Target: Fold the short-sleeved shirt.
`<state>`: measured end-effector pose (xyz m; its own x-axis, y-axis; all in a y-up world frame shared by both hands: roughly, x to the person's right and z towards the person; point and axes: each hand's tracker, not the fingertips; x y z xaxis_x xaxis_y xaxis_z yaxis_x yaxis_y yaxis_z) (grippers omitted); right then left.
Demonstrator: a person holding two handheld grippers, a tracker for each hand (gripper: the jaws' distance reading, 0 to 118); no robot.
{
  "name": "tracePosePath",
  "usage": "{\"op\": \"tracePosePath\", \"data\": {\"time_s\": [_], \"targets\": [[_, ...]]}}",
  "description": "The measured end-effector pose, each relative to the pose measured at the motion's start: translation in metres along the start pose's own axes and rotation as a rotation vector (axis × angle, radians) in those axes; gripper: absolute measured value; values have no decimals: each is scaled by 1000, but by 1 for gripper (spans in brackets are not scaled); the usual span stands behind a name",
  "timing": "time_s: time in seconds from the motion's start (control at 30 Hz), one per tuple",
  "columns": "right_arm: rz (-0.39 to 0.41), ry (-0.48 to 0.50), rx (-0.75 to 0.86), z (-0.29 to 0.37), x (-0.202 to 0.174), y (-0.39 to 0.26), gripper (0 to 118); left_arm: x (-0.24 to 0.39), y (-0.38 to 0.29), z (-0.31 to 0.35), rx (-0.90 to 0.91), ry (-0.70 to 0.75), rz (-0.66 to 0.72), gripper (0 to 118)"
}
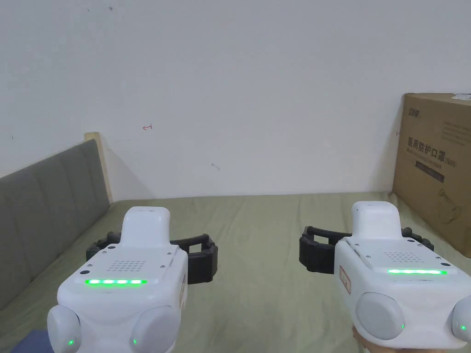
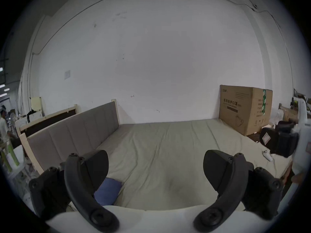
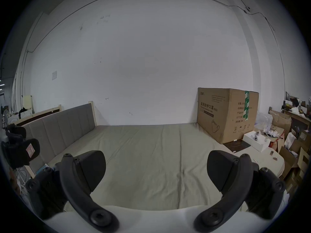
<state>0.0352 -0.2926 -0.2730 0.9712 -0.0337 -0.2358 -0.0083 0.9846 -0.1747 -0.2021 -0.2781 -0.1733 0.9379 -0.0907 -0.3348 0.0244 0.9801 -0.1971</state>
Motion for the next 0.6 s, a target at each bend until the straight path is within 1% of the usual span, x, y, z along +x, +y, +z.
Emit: {"op": "tracePosePath", "data": {"time_s": [0.13,0.23,0.43,0.6], "targets": [[10,-5,-6,-2,1,-2,117,-4,3,-2,-10,-14,47,114],[9,-3,-5,-2,1,-3,117,2,4,1,1,28,11,114],[25,-23,-3,-3,-1,-4,117,6,-1,2,18,41,-28,114],[45,-25,3,-1,-2,-6,117,6,1,4,26,35,-18,114]]}}
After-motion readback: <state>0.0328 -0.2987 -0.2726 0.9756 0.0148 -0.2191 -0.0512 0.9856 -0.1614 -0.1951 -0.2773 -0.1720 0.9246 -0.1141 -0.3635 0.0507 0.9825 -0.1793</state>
